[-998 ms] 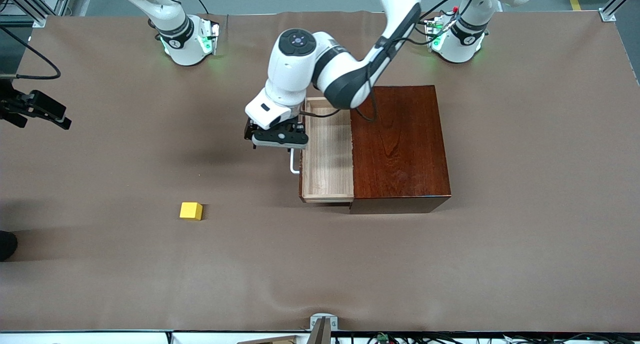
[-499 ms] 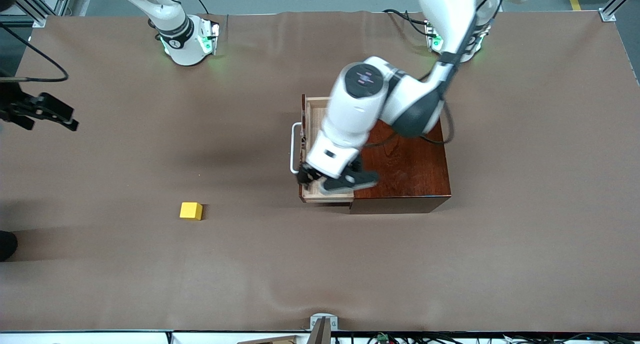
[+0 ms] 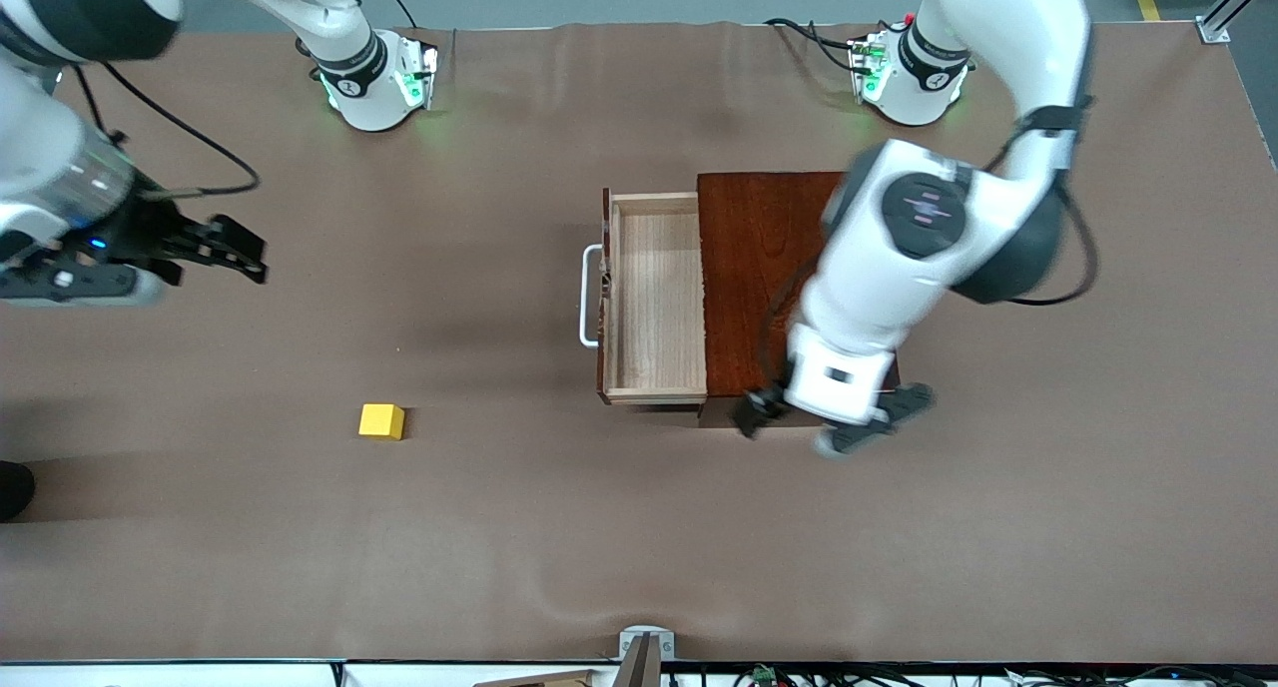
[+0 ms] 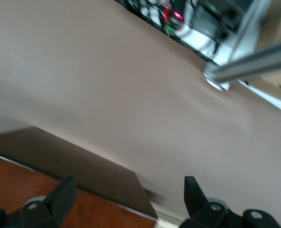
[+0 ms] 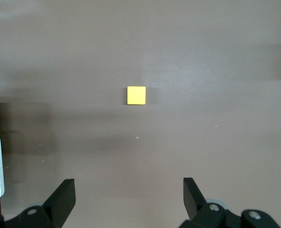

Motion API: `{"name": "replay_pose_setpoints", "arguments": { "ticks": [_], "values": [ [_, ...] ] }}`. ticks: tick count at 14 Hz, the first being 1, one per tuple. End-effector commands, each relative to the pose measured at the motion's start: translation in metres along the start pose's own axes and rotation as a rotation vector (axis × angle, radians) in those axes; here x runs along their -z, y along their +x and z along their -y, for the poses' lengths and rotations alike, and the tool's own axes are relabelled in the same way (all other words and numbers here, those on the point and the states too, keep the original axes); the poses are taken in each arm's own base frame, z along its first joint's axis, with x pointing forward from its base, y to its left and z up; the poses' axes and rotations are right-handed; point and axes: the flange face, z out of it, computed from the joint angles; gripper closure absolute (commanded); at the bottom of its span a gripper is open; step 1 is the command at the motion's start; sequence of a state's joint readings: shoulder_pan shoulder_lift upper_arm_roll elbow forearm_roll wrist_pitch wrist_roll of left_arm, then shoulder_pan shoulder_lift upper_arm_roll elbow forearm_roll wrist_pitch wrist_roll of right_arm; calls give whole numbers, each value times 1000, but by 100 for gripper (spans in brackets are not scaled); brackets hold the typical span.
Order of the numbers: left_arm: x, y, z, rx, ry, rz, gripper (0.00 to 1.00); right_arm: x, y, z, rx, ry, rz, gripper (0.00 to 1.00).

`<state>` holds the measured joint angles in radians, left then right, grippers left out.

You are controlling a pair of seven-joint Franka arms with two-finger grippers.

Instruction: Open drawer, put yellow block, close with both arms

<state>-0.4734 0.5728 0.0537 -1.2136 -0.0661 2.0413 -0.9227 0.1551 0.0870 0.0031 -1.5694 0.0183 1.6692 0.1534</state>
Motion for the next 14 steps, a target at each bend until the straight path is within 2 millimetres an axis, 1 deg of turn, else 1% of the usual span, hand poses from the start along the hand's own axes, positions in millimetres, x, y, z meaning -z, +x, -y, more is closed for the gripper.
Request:
{"name": "replay_pose_setpoints", "arguments": {
  "ticks": [1, 2, 4, 6, 8, 9, 11, 12, 14],
  "values": [
    [6, 23, 27, 20, 25, 16, 0, -37, 23, 9, -29, -2, 10, 0],
    [4, 31, 36, 11, 42, 25, 0, -54, 31, 12, -39, -4, 17, 0],
    [2, 47, 56, 15, 74, 44, 0, -97, 48, 18, -67, -9, 30, 0],
    [9, 59, 70, 21, 88, 53, 0, -138, 60, 18, -67, -11, 19, 0],
    [16, 77, 93, 23, 110, 67, 0, -184, 70, 10, -72, -10, 11, 0],
    [16, 87, 106, 14, 117, 72, 0, -204, 75, 9, -70, -10, 0, 0],
    [20, 103, 127, -11, 130, 83, 0, -243, 85, -1, -80, -14, -8, 0],
    [24, 115, 142, -9, 137, 86, 0, -262, 88, -6, -86, -15, -6, 0],
    [39, 132, 170, -41, 150, 104, 0, -297, 89, -6, -88, -21, 26, 0]
  ]
}}
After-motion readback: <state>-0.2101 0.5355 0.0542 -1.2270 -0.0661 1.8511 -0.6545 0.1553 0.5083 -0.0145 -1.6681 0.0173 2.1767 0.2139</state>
